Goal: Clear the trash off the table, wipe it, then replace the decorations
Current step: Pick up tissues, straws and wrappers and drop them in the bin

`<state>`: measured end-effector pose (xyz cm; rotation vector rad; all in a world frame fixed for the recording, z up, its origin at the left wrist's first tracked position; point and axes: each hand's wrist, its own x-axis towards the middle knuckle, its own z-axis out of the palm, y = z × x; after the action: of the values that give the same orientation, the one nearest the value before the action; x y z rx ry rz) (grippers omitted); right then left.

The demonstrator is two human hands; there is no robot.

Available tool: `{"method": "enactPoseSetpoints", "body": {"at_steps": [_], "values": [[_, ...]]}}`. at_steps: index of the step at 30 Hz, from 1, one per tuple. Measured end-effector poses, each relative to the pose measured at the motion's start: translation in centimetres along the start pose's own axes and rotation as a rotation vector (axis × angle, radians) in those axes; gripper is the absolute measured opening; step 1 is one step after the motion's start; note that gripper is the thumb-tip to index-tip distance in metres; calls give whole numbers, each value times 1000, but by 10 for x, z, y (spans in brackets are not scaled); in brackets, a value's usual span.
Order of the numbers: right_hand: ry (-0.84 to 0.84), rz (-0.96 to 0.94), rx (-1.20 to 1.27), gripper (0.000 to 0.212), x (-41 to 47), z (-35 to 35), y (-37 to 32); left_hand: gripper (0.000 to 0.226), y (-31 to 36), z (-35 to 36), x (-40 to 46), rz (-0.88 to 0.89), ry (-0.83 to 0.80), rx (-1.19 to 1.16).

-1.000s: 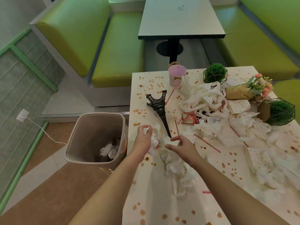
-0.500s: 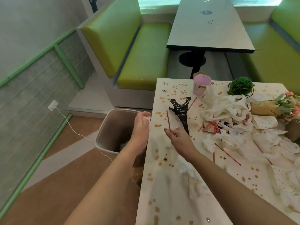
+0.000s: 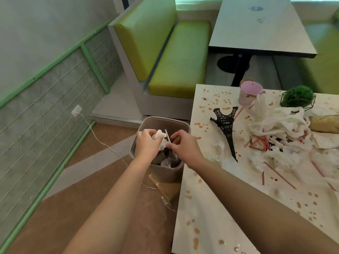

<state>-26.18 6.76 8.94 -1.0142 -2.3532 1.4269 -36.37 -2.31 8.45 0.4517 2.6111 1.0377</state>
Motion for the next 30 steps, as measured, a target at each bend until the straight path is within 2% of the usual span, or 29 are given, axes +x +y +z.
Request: {"method": "enactPoseSetpoints", "body": {"at_steps": [3, 7, 16, 18, 21, 23, 25, 28, 30], "values": [[58, 1, -2, 19, -5, 2, 8, 46, -6, 1, 2, 4, -68, 114], [168, 40, 35, 8, -14, -15, 29, 29, 5, 13, -7, 95, -107, 21], [270, 276, -78, 16, -38, -65, 113, 17, 53, 70, -49, 311, -322, -52], [269, 325, -222, 27, -44, -70, 133, 17, 56, 82, -58, 330, -386, -53], [229, 433, -512, 64, -56, -74, 154, 19, 52, 98, -73, 330, -458, -30], [203, 501, -602, 79, -63, -78, 165, 20, 48, 108, -80, 307, -506, 11], [185, 533, -649, 73, -66, -81, 172, 21, 41, 115, -84, 277, -548, 34], [196, 510, -660, 46, -68, -84, 179, 22, 33, 121, -89, 231, -588, 42], [242, 476, -634, 37, -69, -87, 180, 21, 30, 126, -92, 209, -607, 34]]}}
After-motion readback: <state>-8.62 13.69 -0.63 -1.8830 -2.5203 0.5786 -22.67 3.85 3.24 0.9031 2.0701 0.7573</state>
